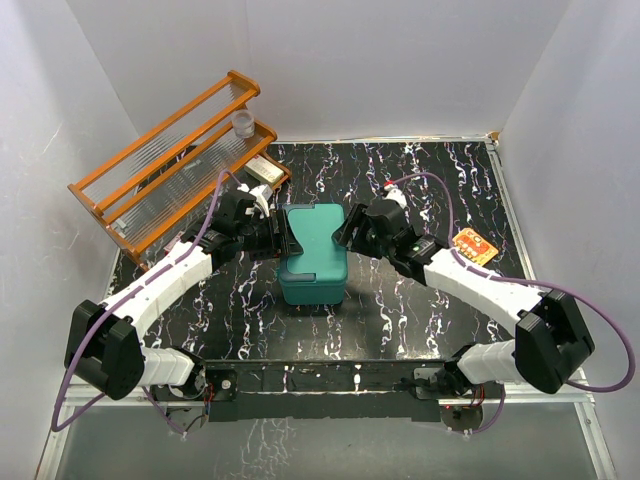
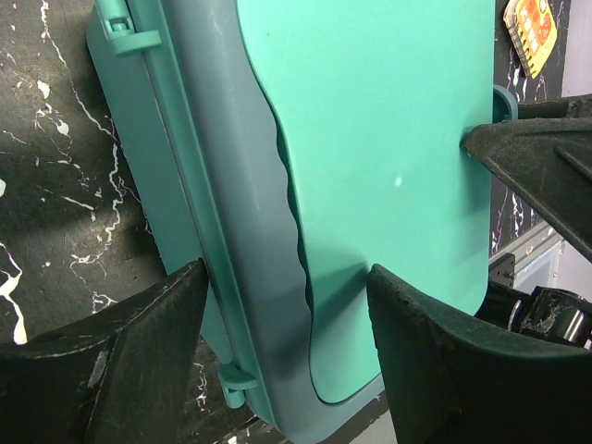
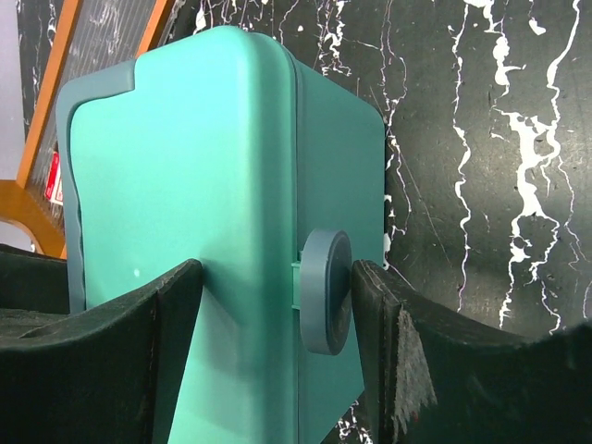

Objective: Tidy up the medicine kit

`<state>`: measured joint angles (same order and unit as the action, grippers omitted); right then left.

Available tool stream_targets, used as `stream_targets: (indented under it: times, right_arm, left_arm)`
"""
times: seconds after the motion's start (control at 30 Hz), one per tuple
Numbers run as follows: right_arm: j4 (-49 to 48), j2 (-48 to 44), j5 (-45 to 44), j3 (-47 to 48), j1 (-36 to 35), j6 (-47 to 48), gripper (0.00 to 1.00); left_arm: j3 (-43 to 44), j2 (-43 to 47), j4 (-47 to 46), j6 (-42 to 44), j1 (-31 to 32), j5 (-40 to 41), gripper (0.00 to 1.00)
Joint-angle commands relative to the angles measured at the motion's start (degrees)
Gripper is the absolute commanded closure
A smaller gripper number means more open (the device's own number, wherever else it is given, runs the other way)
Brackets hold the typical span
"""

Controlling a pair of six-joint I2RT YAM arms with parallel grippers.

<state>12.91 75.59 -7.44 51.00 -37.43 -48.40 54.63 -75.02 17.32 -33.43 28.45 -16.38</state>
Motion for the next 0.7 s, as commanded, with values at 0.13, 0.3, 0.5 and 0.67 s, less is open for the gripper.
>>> stream_targets:
  times: [0.13, 0.3, 0.5, 0.67]
  right_arm:
    - [9.3, 2.3, -5.9, 3.0, -3.0, 3.3, 0.38]
    - [15.2, 5.1, -11.8, 6.9, -5.5, 3.4, 0.40]
    - [17.4, 7.0, -13.7, 7.8, -6.5, 3.2, 0.39]
    - [18.3, 7.2, -15.1, 8.5, -7.2, 3.6, 0.37]
  left_arm:
    - [-0.9, -1.0, 3.2, 1.8, 0.4, -0.8, 0.33]
    - [-1.0, -0.9, 3.3, 2.1, 0.4, -0.5, 0.33]
    - [-1.1, -0.9, 3.4, 2.2, 0.3, -0.4, 0.33]
    - [-1.0, -0.8, 3.6, 2.2, 0.4, -0.2, 0.33]
